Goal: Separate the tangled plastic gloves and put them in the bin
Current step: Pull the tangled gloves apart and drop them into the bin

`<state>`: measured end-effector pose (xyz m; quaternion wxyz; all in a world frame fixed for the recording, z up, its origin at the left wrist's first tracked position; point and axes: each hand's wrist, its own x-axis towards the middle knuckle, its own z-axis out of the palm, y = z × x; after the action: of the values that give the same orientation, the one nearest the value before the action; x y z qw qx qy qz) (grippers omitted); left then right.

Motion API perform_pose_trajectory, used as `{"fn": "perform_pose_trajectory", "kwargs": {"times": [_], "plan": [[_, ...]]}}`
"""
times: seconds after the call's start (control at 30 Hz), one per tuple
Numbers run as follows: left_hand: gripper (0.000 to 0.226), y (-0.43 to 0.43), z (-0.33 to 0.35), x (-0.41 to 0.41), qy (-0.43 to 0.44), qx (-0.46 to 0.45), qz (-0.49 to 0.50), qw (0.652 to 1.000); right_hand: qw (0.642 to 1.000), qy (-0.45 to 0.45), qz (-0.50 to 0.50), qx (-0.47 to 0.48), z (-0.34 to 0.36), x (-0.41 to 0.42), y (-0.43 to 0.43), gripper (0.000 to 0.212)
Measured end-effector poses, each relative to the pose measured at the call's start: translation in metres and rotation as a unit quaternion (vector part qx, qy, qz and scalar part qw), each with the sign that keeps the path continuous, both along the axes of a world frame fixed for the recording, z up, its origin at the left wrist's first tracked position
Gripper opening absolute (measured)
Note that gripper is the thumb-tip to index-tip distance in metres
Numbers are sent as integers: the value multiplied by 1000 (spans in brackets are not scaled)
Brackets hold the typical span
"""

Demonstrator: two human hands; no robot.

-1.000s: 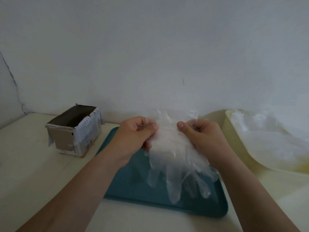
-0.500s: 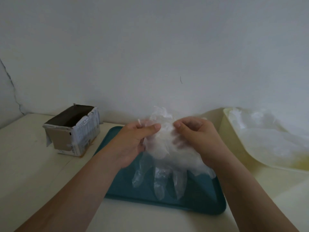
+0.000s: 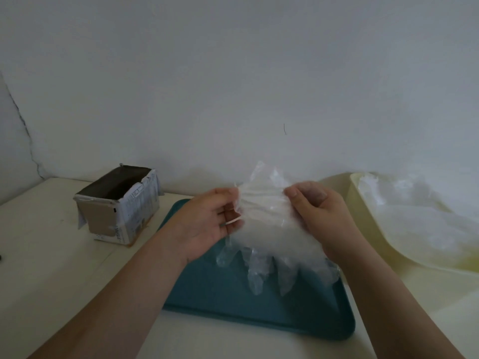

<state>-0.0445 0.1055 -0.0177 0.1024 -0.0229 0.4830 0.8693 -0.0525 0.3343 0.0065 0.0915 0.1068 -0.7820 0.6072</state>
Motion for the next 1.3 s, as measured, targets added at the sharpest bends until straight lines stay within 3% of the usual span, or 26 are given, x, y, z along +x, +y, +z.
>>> {"fn": "perform_pose_trajectory", "kwargs": {"times": [0.07, 0.17, 0.23, 0.37, 0.47, 0.63, 0.73, 0.8, 0.87, 1.07, 1.13, 1.23, 1.3], "plan": [[27, 3, 2, 2, -9, -17, -16, 1000, 1000, -14, 11, -12, -1, 0, 0, 22], [62, 11, 2, 5, -18, -38, -38, 998, 1000, -12, 6, -26, -1, -1, -4, 21], [69, 17, 2, 8, -23, -31, -41, 998, 999, 3, 25, -23, 3, 3, -5, 19], [59, 16, 3, 13, -33, 3, -45, 998, 994, 18, 108, 17, 13, 13, -1, 17], [49, 17, 3, 17, -10, -5, -73, 997, 988, 4, 153, -16, 21, 19, 5, 17], [67, 7, 19, 19, 25, 36, -52, 998, 986, -13, 166, -11, 28, 31, 18, 17], [25, -8, 36, 19, 22, 39, 14, 999, 987, -39, 153, 9, 32, 37, 30, 13], [9, -17, 53, 25, 51, 11, 33, 998, 980, -57, 172, 80, 36, 40, 40, 12], [9, -23, 66, 28, 93, -48, 49, 993, 966, -88, 209, 125, 42, 45, 47, 13], [6, -9, 91, 46, 193, -177, 3, 965, 956, -30, 258, 139, 64, 61, 29, 18], [7, -2, 95, 53, 205, -172, -25, 963, 955, -19, 278, 104, 66, 60, 18, 14], [8, 5, 97, 61, 200, -145, -28, 969, 954, -71, 291, 17, 62, 60, 10, 13], [23, 6, 93, 62, 172, -144, -16, 975, 951, -95, 295, -13, 54, 60, 9, 13]]}}
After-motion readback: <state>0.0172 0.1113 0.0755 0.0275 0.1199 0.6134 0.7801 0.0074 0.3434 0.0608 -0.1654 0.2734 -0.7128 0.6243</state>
